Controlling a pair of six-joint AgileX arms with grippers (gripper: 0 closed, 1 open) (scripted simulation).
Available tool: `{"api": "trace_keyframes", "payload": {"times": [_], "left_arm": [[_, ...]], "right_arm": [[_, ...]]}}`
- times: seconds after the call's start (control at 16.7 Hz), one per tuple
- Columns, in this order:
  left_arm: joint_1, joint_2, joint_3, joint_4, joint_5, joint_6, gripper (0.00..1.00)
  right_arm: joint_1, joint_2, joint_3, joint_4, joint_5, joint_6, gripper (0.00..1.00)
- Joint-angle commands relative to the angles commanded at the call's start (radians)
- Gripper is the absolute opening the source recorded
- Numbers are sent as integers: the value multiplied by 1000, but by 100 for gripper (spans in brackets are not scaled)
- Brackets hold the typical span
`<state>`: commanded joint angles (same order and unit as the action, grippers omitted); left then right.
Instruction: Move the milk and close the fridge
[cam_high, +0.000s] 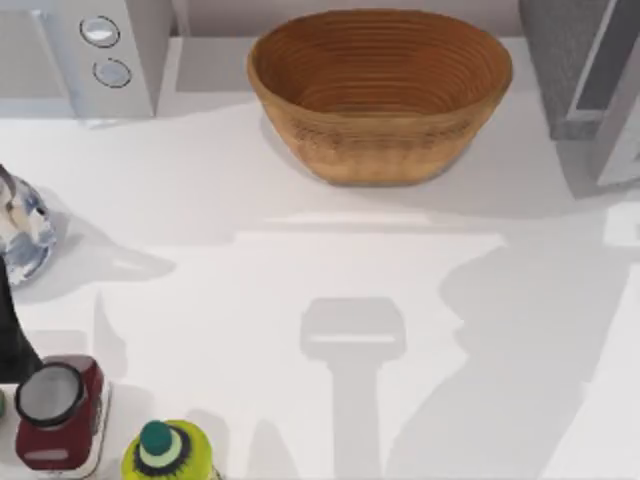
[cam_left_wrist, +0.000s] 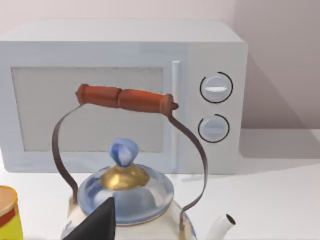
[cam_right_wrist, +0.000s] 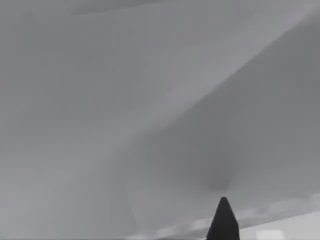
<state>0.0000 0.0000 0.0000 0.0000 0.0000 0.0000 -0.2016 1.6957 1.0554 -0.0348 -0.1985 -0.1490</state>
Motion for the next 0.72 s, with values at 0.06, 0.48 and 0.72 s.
{"api": "trace_keyframes", "payload": {"times": [0.06,0.48,0.72], "left_arm": [[0,0,0,0,0,0,100],[0,0,0,0,0,0,100],[0,0,0,0,0,0,100]], "right_arm": [[55,-19,-18,27,46,39,100],[172,-71,-59,93,156,133,100],[158,-37,-23,87,161,127,100]]}}
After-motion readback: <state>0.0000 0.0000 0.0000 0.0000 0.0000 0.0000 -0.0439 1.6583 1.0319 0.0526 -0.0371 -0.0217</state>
